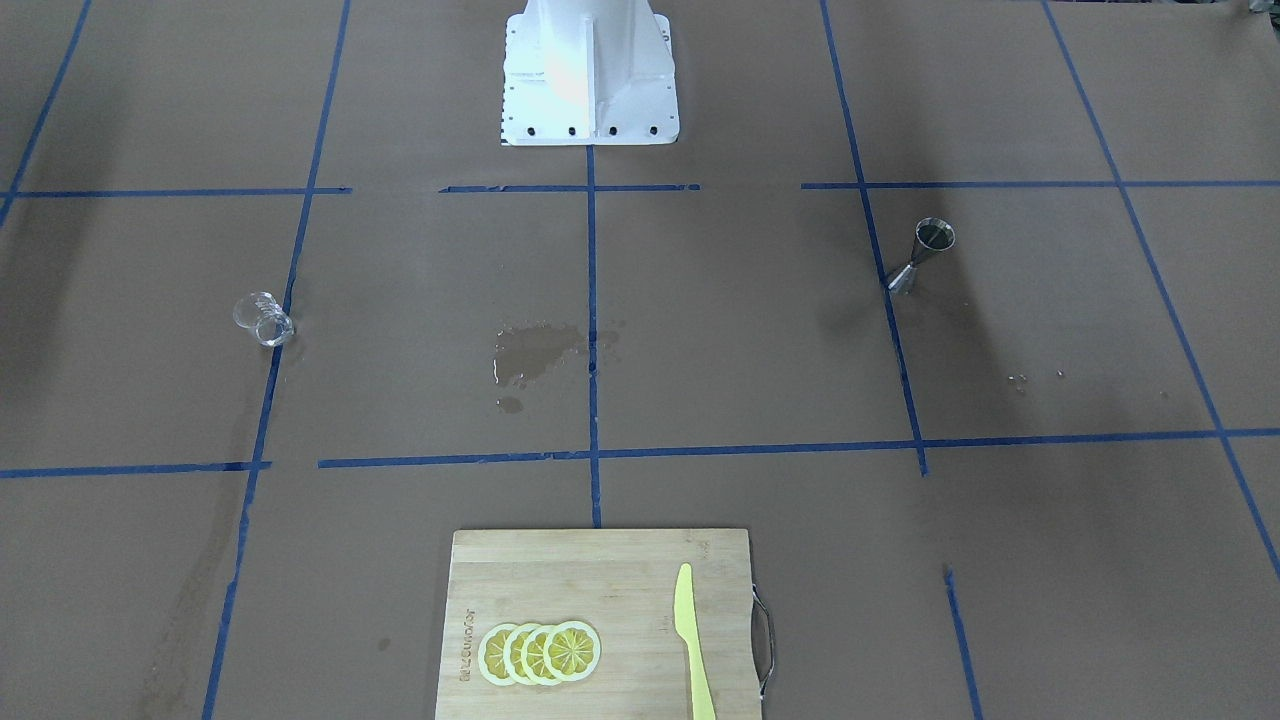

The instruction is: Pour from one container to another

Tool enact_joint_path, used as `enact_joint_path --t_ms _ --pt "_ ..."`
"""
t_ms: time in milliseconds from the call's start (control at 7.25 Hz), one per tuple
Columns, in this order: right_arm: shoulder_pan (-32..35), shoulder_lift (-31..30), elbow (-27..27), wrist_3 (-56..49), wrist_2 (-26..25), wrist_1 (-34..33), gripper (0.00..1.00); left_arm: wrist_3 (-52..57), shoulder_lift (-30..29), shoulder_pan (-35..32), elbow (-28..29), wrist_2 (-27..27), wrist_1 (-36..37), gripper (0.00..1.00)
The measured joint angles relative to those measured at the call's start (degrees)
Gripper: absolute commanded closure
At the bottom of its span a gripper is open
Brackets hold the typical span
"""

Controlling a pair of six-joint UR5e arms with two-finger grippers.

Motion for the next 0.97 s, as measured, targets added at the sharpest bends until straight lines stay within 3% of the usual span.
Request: enact_joint_path --t_ms 966 --pt "-0.23 0.00 0.04 0.05 -0.33 0.77 0.00 0.00 0.01 0.01 -0.49 0.04 0.13 0.00"
